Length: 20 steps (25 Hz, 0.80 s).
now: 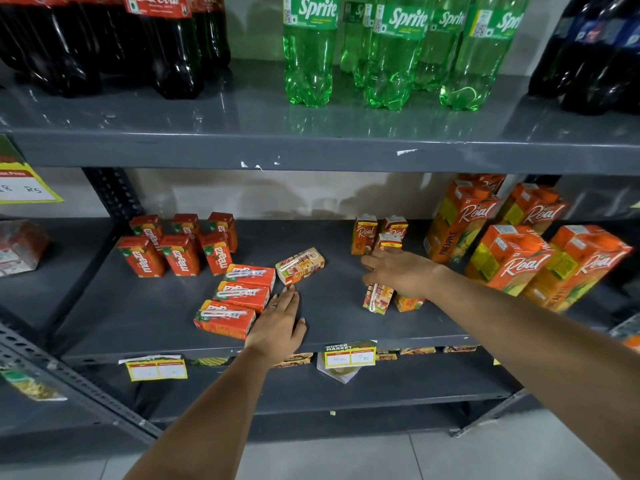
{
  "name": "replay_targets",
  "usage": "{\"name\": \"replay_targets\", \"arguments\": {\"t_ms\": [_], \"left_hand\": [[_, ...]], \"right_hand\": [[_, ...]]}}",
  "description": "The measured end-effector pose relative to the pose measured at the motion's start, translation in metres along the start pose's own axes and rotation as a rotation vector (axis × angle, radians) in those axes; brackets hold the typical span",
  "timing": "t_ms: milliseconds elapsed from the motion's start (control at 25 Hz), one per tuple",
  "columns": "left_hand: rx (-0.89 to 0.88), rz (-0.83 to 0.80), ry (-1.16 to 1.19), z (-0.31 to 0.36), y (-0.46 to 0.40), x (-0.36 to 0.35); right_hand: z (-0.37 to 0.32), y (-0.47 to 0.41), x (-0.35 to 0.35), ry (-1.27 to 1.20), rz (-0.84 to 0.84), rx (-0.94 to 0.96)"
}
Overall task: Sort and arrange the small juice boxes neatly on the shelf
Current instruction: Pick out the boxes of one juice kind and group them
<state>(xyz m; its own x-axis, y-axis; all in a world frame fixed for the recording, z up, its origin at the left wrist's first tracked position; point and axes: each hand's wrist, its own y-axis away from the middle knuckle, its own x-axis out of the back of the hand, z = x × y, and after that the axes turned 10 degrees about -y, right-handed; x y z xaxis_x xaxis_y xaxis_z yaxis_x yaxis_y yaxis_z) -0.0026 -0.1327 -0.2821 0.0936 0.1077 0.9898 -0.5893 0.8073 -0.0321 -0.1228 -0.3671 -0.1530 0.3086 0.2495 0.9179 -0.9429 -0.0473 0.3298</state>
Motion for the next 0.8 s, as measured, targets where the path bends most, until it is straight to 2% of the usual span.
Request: {"name": "replay_targets", "arguments": {"t_ms": [320,640,800], "left_hand": [[0.006,-0.014,-0.004,0.001,0.0,0.001],[0.011,-0.012,0.006,0.001,0.001,0.001],[0.0,0.007,0.0,0.002,0.001,0.002]], "right_hand": [[-0.003,0.001,-0.003,-0.142,0.014,0.034],[0.003,0.009,0.01,-0.172,-0.103,0.035],[0.004,0.003,0.017,-0.314,-0.092,-0.099]]}}
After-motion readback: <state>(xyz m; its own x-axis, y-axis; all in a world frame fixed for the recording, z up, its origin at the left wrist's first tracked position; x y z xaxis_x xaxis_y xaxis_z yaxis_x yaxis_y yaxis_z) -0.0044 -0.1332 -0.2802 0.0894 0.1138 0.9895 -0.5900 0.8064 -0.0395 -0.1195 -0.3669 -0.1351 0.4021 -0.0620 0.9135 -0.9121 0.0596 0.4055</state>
